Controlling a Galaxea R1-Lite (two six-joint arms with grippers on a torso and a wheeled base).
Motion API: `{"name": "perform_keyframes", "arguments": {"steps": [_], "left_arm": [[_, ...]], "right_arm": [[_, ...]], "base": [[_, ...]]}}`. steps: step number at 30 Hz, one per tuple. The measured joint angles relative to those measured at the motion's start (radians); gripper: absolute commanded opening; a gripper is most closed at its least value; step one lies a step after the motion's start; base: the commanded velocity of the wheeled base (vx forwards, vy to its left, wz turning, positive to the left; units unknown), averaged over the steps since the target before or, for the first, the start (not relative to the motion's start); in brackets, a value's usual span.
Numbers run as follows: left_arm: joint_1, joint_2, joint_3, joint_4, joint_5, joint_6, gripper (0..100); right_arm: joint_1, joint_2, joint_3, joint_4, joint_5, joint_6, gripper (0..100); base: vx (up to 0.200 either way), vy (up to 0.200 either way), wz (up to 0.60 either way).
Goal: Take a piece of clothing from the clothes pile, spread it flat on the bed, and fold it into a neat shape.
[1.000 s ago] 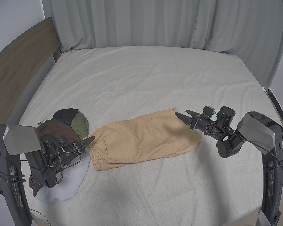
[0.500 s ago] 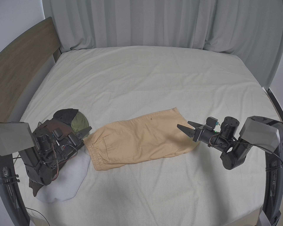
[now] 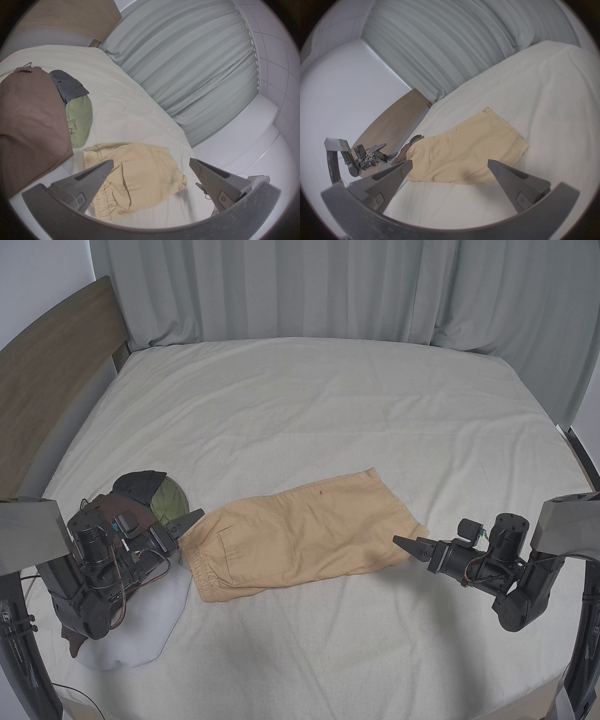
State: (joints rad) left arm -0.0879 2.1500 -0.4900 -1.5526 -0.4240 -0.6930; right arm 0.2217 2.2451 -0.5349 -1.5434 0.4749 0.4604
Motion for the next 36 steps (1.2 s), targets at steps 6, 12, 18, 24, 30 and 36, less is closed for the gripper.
{"name": "perform_keyframes", "arguments": {"steps": [6,12,18,24,30,36], "left_arm": [[-0.016,-0.054,0.029,0.0,-0.002,0.008,100],[-0.024,-0.14,0.067,0.0,-0.015,0.093,100],[-0.026,-0.18,0.107,0.0,-0.028,0.282,100],[-0.021,-0.195,0.162,0.0,-0.066,0.511,100],[-0.015,-0.199,0.195,0.0,-0.095,0.683,100],[-0.003,-0.198,0.21,0.0,-0.142,0.737,100]], "right_arm": [[0.02,-0.02,0.048,-0.001,-0.012,0.036,100],[0.056,-0.013,0.058,-0.001,-0.031,0.081,100],[0.09,0.016,0.053,-0.001,-0.064,0.086,100],[0.119,0.063,0.04,0.001,-0.088,0.087,100],[0.13,0.124,0.017,0.002,-0.099,0.089,100],[0.128,0.19,-0.028,0.002,-0.101,0.103,100]], "base": [[0.0,0.0,0.0],[0.0,0.0,0.0],[0.0,0.0,0.0],[0.0,0.0,0.0],[0.0,0.0,0.0],[0.0,0.0,0.0]]}}
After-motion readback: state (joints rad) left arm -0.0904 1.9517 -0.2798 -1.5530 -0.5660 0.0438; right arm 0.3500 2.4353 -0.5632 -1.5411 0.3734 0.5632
